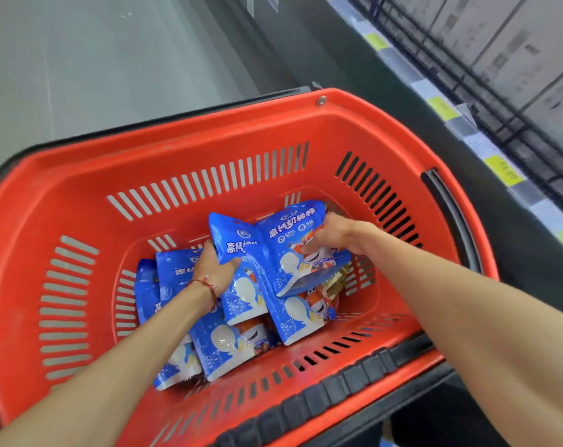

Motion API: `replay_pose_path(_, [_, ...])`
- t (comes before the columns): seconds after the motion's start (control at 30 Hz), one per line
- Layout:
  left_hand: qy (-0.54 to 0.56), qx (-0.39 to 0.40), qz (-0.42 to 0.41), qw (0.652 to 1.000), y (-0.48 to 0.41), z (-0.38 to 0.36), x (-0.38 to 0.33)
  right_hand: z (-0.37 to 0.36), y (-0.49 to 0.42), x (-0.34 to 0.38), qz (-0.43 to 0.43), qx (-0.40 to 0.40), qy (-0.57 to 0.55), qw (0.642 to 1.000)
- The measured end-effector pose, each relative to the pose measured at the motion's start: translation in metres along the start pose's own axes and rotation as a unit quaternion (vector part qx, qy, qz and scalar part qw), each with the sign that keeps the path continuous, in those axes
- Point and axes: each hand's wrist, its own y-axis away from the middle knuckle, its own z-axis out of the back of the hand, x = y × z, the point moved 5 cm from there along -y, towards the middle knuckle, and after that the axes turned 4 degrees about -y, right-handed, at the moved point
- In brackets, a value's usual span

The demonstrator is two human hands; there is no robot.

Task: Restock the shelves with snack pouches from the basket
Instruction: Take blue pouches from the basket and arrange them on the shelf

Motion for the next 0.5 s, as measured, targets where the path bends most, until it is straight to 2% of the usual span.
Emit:
replay_pose_path(0.17, [-0.074, -0.044, -0.082, 0.993, 0.013, 0.021, -0.025, 0.012, 0.033, 0.005, 0.044, -0.082, -0.062, 0.994])
replay_pose_path(0.27, [-0.107, -0.089, -0.151, 0.979, 0.024, 0.036, -0.05, 0.025, 0.06, 0.004, 0.083, -0.172, -0.06, 0.98])
replay_pose_path(0.37, [-0.108, -0.132, -0.199, 0.965, 0.038, 0.05, -0.081, 0.032, 0.105, 0.009, 0.133, -0.238, -0.079, 0.959])
replay_pose_path(0.5, [-0.048, -0.153, -0.265, 0.951, 0.058, 0.055, -0.124, 0.04, 0.156, 0.013, 0.196, -0.339, -0.107, 0.914])
